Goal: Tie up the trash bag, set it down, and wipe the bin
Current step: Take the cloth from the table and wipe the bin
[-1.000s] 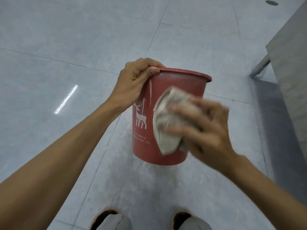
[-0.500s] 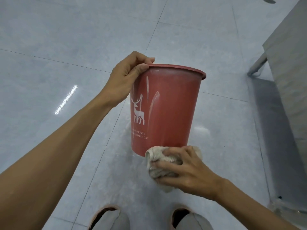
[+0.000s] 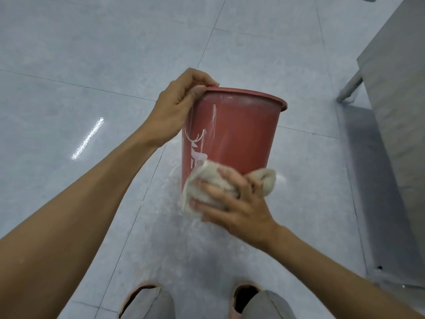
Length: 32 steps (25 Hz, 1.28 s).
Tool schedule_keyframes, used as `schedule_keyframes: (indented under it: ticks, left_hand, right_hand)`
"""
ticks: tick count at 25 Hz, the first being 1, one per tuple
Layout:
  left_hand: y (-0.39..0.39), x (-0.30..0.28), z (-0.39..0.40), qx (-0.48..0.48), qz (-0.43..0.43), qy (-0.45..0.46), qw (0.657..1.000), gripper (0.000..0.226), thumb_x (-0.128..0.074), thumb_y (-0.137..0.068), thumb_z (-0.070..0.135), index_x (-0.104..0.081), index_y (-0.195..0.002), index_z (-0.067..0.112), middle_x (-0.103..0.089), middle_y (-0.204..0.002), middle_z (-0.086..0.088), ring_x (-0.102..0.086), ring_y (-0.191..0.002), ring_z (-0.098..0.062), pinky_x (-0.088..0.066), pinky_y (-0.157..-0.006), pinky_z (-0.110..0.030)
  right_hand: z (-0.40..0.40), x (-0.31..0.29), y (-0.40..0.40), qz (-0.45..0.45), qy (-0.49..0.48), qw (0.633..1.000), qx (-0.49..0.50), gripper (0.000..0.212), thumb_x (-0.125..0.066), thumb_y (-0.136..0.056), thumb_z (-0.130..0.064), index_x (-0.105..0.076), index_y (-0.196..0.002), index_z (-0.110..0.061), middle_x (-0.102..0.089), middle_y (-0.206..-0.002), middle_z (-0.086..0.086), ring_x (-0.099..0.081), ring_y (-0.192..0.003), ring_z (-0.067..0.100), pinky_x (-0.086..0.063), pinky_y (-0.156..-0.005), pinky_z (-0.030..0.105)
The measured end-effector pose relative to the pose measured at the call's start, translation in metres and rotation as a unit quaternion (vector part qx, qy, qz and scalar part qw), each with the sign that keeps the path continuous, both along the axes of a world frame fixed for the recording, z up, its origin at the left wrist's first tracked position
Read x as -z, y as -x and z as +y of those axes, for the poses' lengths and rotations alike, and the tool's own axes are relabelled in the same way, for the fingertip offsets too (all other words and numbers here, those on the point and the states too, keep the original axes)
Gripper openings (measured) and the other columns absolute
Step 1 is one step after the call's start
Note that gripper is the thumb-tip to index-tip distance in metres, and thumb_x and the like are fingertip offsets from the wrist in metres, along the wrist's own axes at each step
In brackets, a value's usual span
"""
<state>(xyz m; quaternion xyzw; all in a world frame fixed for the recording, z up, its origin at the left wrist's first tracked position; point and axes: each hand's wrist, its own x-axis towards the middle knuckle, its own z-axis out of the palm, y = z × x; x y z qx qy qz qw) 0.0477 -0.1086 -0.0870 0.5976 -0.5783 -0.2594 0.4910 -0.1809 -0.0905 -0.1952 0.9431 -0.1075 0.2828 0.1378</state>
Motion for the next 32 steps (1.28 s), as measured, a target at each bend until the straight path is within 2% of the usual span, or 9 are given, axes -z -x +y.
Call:
schedule_keyframes:
  ticks: [4, 7, 10, 15, 19, 23, 25, 29, 32]
  left_hand:
    - [0.000, 0.002, 0.001, -0.025, -0.022, 0.004, 0.999, 0.014, -0.047, -0.102, 0.024, -0.059, -0.099, 0.018, -0.069, -0.097, -0.012, -0.061, -0.084, -0.010, -0.049, -0.081, -0.031]
    - [0.000, -0.002, 0.000, -0.013, 0.010, 0.010, 1.000, 0.013, -0.053, -0.099, 0.023, -0.064, -0.097, 0.017, -0.071, -0.096, -0.010, -0.062, -0.082, -0.008, -0.050, -0.078, -0.026]
    - [0.001, -0.008, -0.005, 0.008, 0.004, 0.011, 1.000, 0.016, -0.054, -0.099, 0.020, -0.068, -0.101, 0.013, -0.072, -0.098, 0.000, -0.064, -0.091, -0.006, -0.050, -0.084, -0.024]
    - [-0.008, -0.004, 0.003, 0.030, -0.010, -0.019, 0.999, 0.026, -0.046, -0.104, 0.020, -0.068, -0.116, 0.015, -0.070, -0.115, 0.003, -0.063, -0.109, -0.005, -0.047, -0.095, -0.018]
    - [-0.006, 0.003, 0.007, -0.017, 0.017, 0.006, 1.000, 0.023, -0.045, -0.104, 0.015, -0.067, -0.111, 0.014, -0.069, -0.103, 0.002, -0.064, -0.094, 0.000, -0.047, -0.084, -0.014]
    - [-0.002, -0.006, -0.001, 0.015, 0.005, -0.008, 1.000, 0.022, -0.047, -0.103, 0.016, -0.068, -0.110, 0.014, -0.071, -0.102, 0.005, -0.065, -0.094, 0.003, -0.047, -0.084, -0.012]
    - [0.000, -0.009, -0.005, 0.019, -0.006, -0.011, 1.000, 0.024, -0.047, -0.103, 0.017, -0.069, -0.112, 0.011, -0.071, -0.110, 0.000, -0.065, -0.103, -0.004, -0.049, -0.091, -0.017]
    - [-0.004, -0.008, -0.004, 0.030, -0.008, -0.027, 0.999, 0.029, -0.044, -0.105, 0.021, -0.069, -0.117, 0.012, -0.071, -0.117, -0.005, -0.065, -0.110, -0.013, -0.048, -0.098, -0.026]
    - [-0.003, -0.003, 0.002, 0.009, -0.010, -0.022, 1.000, 0.025, -0.046, -0.104, 0.027, -0.066, -0.116, 0.018, -0.070, -0.112, 0.005, -0.062, -0.109, -0.012, -0.046, -0.098, -0.030]
  right_hand:
    - [0.010, 0.000, 0.032, 0.063, 0.008, 0.989, -0.131, 0.029, -0.067, -0.097, -0.029, -0.063, -0.124, -0.037, -0.060, -0.139, -0.006, -0.052, -0.123, 0.030, -0.044, -0.092, 0.041]
    - [-0.033, -0.034, 0.025, -0.071, -0.010, 0.997, -0.018, 0.040, -0.066, -0.099, -0.028, -0.058, -0.137, -0.035, -0.046, -0.147, 0.008, -0.050, -0.120, 0.033, -0.038, -0.098, 0.043]
    - [-0.071, -0.062, -0.011, -0.173, -0.063, 0.976, 0.113, 0.034, -0.061, -0.101, -0.036, -0.061, -0.135, -0.036, -0.045, -0.150, 0.016, -0.044, -0.123, 0.035, -0.039, -0.102, 0.047]
    - [-0.030, -0.007, 0.008, -0.035, -0.019, 0.998, -0.038, 0.034, -0.067, -0.095, -0.038, -0.065, -0.130, -0.035, -0.054, -0.146, 0.006, -0.040, -0.129, 0.038, -0.048, -0.095, 0.052]
    - [-0.015, -0.005, 0.050, 0.071, -0.006, 0.989, -0.131, 0.035, -0.071, -0.094, -0.027, -0.064, -0.128, -0.036, -0.051, -0.148, 0.001, -0.045, -0.127, 0.031, -0.047, -0.091, 0.047]
    - [-0.058, -0.054, 0.016, -0.136, -0.075, 0.987, 0.041, 0.034, -0.068, -0.097, -0.028, -0.064, -0.130, -0.033, -0.049, -0.144, 0.008, -0.046, -0.122, 0.037, -0.046, -0.092, 0.053]
    - [-0.071, -0.068, -0.016, -0.160, -0.097, 0.980, 0.072, 0.025, -0.062, -0.100, -0.032, -0.070, -0.124, -0.031, -0.055, -0.141, 0.011, -0.048, -0.121, 0.041, -0.044, -0.095, 0.055]
    - [-0.035, -0.033, -0.032, -0.104, -0.049, 0.993, 0.020, 0.029, -0.059, -0.099, -0.042, -0.069, -0.126, -0.033, -0.057, -0.142, 0.007, -0.043, -0.130, 0.039, -0.045, -0.095, 0.053]
    - [0.004, 0.002, 0.013, 0.049, -0.019, 0.995, -0.086, 0.036, -0.071, -0.092, -0.032, -0.066, -0.127, -0.039, -0.055, -0.144, -0.002, -0.043, -0.135, 0.032, -0.047, -0.098, 0.048]
